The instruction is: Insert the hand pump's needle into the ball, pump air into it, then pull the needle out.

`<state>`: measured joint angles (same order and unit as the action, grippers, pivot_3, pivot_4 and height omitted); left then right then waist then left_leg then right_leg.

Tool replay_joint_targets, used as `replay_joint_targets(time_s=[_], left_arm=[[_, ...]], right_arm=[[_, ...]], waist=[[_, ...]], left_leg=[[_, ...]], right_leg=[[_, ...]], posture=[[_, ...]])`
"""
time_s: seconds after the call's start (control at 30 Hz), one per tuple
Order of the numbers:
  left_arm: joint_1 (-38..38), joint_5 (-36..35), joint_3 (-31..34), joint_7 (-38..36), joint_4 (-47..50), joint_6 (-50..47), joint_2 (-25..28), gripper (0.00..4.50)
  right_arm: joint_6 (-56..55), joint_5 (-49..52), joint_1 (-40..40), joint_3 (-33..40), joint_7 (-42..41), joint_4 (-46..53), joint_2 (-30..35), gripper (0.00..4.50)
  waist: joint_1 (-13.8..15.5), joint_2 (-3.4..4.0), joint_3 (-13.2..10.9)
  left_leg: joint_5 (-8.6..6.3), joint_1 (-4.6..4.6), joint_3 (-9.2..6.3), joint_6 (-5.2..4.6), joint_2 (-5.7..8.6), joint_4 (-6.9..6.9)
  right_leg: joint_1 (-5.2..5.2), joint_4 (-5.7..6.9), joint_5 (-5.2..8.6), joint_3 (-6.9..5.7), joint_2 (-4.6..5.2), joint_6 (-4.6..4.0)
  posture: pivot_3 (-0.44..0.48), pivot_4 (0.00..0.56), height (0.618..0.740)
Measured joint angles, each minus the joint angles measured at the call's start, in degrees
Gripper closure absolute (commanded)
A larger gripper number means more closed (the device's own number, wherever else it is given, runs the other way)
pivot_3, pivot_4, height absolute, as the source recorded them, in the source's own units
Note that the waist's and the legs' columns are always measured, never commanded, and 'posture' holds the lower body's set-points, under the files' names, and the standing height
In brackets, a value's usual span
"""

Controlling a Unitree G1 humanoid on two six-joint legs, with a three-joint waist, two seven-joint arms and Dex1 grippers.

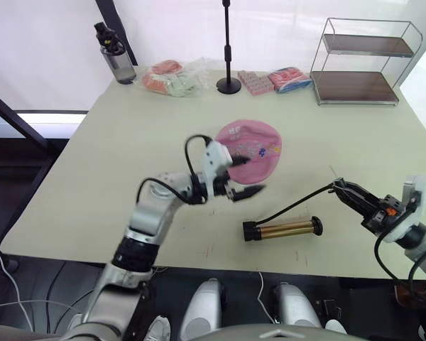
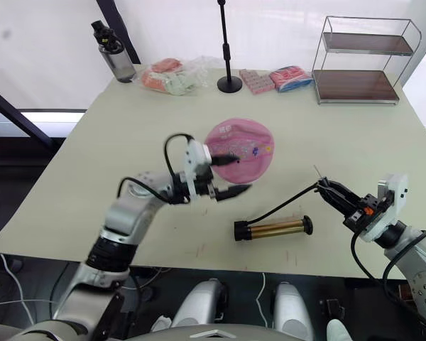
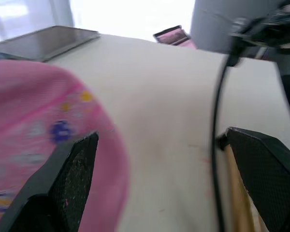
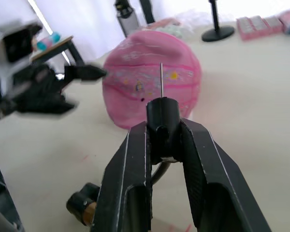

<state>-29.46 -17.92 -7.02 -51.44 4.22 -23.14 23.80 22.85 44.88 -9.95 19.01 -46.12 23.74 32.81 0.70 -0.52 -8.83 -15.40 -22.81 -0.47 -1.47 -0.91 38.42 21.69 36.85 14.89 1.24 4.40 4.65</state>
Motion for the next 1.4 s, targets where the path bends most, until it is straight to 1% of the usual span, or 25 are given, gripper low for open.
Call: replay_joint_targets(time_s=[0.07,0.13,0.2,0.27,0.47,0.6,0.73,0.83,1.0,1.23,1.27,1.3,1.33,1.4], left_arm=[[-1.9,-0.3,1.3,0.7,-0.7,-1.0,0.6,0.04],[-4.9,-0.4,3.1,1.8,-3.3,-1.9,1.7,0.04],[-6.2,-0.4,4.5,2.4,-4.8,-2.0,2.1,0.04],[-8.2,-0.2,5.1,2.9,-8.1,-1.8,3.3,0.04],[-10.7,1.1,5.7,2.9,-14.7,-1.1,5.0,0.04],[-15.1,1.6,6.1,1.4,-23.1,0.4,5.2,0.04],[-20.1,5.2,3.6,-2.9,-34.4,4.6,5.9,0.04],[-22.9,7.3,2.2,-5.0,-41.1,7.7,5.3,0.04],[-27.4,9.7,2.0,-5.8,-49.9,11.6,3.1,0.04],[-28.5,10.7,2.0,-7.1,-54.7,13.7,0.3,0.04],[-28.6,11.0,2.0,-7.1,-55.0,13.8,0.0,0.57],[-28.7,11.0,2.0,-7.1,-55.2,14.0,-0.3,0.88],[-29.0,11.1,2.0,-7.0,-55.6,14.1,-0.6,1.45],[-29.4,11.2,2.0,-7.0,-56.6,14.5,-0.7,2.35]], right_arm=[[-3.1,-2.6,0.3,-0.9,-2.1,-0.1,0.0,4.16],[-8.0,-6.7,1.1,-2.5,-4.8,-0.3,0.4,4.16],[-10.0,-8.3,1.5,-3.0,-5.9,-0.4,0.4,4.16],[-13.0,-10.5,2.5,-4.0,-7.0,-1.1,0.3,4.16],[-17.0,-13.3,3.5,-4.9,-7.8,-2.3,0.1,4.16],[-18.2,-14.3,4.0,-5.3,-7.7,-2.5,0.0,4.16],[-18.5,-14.8,3.8,-6.1,-7.3,-2.6,-0.4,4.16],[-18.5,-14.9,3.9,-6.6,-7.2,-2.6,-0.4,4.16],[-18.6,-15.1,3.9,-6.9,-6.7,-2.5,-0.5,4.16],[-18.6,-15.1,3.2,-6.9,-5.8,-2.3,-0.5,4.16],[-18.6,-15.1,3.1,-6.9,-5.8,-2.2,-0.5,4.16],[-18.6,-15.1,3.1,-6.9,-5.7,-2.2,-0.5,4.16],[-18.6,-15.1,3.1,-6.9,-5.7,-2.2,-0.5,4.16],[-18.6,-15.1,3.1,-6.9,-5.6,-2.2,-0.5,4.16]], waist=[[0.0,-0.01,0.0],[0.0,-0.03,0.0],[-0.1,0.00,-0.1],[-0.2,-0.02,-0.1],[0.0,-0.10,-0.2],[0.0,-0.12,-0.2],[0.0,-0.13,-0.2],[0.0,-0.17,-0.3],[0.0,-0.23,-0.3],[0.0,-0.23,-0.3],[0.0,-0.23,-0.3],[0.0,-0.23,-0.3],[0.0,-0.23,-0.3],[0.0,-0.23,-0.3]], left_leg=[[0.00,0.00,0.00,0.00,0.00,0.00],[0.01,0.00,-0.02,0.01,0.00,0.00],[0.01,0.02,-0.02,0.01,-0.01,0.00],[0.01,0.02,-0.01,0.02,-0.02,0.00],[0.01,0.01,0.01,0.03,-0.02,0.00],[0.02,0.00,0.06,0.04,-0.01,0.00],[0.03,-0.01,0.20,0.05,0.00,0.00],[0.03,-0.04,0.21,0.05,0.00,0.00],[0.03,-0.06,0.21,0.05,0.01,0.01],[0.03,-0.07,0.20,0.05,0.01,0.01],[0.03,-0.07,0.20,0.05,0.01,0.01],[0.03,-0.07,0.20,0.05,0.01,0.01],[0.03,-0.07,0.20,0.05,0.01,0.01],[0.03,-0.07,0.19,0.05,0.01,0.01]], right_leg=[[0.00,0.00,0.00,0.00,0.00,0.00],[0.01,0.01,0.00,-0.03,-0.03,0.00],[0.00,0.02,0.00,-0.03,-0.04,-0.01],[0.01,0.02,0.00,-0.03,-0.05,-0.01],[0.01,0.02,0.00,-0.04,-0.04,-0.01],[0.00,0.03,0.00,-0.07,-0.05,-0.01],[0.00,0.04,0.00,-0.11,-0.06,-0.01],[0.01,0.03,0.00,-0.11,-0.06,-0.01],[0.01,0.03,0.00,-0.13,-0.05,-0.01],[0.02,0.04,0.00,-0.13,-0.06,-0.01],[0.02,0.04,0.00,-0.13,-0.06,-0.01],[0.02,0.04,0.00,-0.13,-0.05,-0.01],[0.02,0.04,0.00,-0.13,-0.06,-0.01],[0.02,0.05,0.00,-0.14,-0.05,-0.01]], posture=[[0.000,0.150,0.736],[0.000,0.150,0.736],[0.000,0.150,0.736],[0.000,0.150,0.736],[0.000,0.150,0.736],[0.000,0.150,0.736],[0.000,0.150,0.736],[0.000,0.150,0.736],[0.000,0.150,0.736],[0.000,0.150,0.736],[0.000,0.150,0.736],[0.000,0.150,0.736],[0.000,0.150,0.736],[0.000,0.150,0.736]])
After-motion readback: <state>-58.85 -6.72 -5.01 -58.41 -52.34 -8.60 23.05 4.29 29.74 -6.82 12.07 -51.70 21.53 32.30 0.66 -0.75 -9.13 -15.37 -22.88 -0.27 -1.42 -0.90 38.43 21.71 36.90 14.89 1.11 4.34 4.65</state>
